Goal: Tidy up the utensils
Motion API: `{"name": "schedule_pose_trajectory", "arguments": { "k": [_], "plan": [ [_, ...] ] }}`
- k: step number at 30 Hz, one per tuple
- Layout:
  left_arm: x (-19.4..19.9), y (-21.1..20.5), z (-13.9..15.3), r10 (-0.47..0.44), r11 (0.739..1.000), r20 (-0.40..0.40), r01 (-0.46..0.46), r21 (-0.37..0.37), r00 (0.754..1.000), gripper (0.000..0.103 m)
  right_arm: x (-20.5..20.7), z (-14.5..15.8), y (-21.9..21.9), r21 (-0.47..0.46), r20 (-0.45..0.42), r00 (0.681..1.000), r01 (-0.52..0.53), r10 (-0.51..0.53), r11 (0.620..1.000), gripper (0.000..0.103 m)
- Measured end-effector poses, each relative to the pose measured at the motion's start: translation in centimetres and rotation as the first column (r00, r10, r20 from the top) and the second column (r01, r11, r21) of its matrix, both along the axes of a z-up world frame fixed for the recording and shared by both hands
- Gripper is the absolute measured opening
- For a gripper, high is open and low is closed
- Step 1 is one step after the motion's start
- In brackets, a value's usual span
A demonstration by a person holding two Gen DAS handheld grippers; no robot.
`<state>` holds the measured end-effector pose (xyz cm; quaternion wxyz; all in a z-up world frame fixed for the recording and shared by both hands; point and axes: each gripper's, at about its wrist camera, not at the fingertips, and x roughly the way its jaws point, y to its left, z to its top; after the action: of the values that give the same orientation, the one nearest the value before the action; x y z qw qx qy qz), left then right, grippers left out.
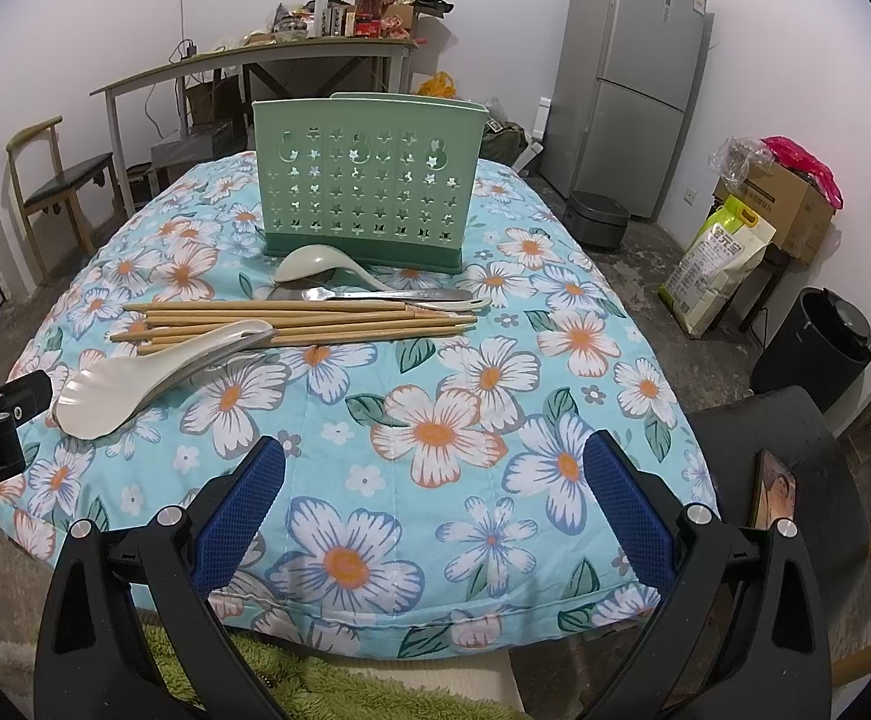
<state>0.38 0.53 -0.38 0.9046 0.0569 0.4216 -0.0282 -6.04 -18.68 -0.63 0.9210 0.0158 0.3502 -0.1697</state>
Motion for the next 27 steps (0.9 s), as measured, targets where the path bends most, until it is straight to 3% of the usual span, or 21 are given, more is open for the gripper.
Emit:
{"name": "schedule_pose_trajectory", "arguments": {
  "k": [27],
  "plan": [
    [0.3,0.9,-1.1,0.015,1.0,-0.024,-0.016,-0.006,1.0,0.095,0.1,0.0,0.2,-0.003,-0.004,1.0,0.001,-0.001,1.0,0.097]
  ]
}}
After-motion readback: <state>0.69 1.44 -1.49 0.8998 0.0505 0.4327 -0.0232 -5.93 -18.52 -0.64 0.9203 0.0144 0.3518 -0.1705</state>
